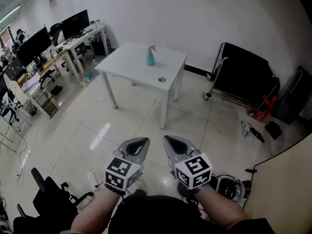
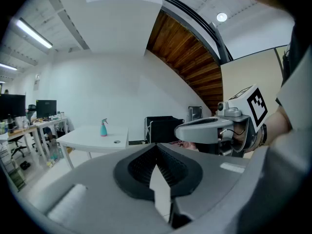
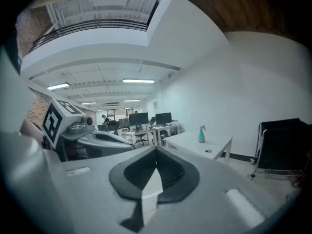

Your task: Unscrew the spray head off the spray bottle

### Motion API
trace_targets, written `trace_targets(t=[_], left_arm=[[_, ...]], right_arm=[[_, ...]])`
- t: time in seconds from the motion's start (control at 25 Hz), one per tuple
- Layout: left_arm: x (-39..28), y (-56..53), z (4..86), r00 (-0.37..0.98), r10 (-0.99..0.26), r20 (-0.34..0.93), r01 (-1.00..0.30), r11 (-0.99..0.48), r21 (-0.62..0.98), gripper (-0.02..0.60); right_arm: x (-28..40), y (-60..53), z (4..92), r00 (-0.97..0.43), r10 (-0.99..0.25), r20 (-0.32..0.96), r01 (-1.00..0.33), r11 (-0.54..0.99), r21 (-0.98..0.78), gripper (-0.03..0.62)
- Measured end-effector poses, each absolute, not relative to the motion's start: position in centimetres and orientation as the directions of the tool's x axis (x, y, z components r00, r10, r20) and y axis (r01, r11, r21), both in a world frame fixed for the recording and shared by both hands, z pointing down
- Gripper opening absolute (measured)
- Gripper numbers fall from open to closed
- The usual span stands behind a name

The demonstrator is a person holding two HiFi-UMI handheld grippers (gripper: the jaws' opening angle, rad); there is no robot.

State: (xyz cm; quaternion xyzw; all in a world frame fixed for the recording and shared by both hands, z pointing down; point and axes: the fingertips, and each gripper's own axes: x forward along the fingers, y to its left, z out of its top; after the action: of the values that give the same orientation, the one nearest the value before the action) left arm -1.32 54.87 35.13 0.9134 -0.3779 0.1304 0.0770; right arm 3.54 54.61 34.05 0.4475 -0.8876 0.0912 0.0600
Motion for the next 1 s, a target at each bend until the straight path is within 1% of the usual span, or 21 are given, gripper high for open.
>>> trace_targets(t=[0.28,0.56,1.0], left_arm=[[-0.8,52.0,35.3,0.698,-0.658,0.283,-0.696,-0.716,0.054,0.017],[-2.0,47.1,35.8,0.715,-0.647,0.265,-0.686,-0.722,0.087,0.017],[-6.5,37.8,35.6,0.752,-0.611,0.248,-0.650,-0.749,0.128,0.017]], right_arm=[[3.9,52.0,34.2,-0.576,-0.793,0.198,-0.817,0.569,-0.098,-0.009],[3.1,47.6,34.7,-0.553,-0.801,0.230,-0.831,0.549,-0.085,-0.011],[-1.4,38.7,34.5,-0.508,-0.818,0.271,-0.857,0.512,-0.059,-0.011]])
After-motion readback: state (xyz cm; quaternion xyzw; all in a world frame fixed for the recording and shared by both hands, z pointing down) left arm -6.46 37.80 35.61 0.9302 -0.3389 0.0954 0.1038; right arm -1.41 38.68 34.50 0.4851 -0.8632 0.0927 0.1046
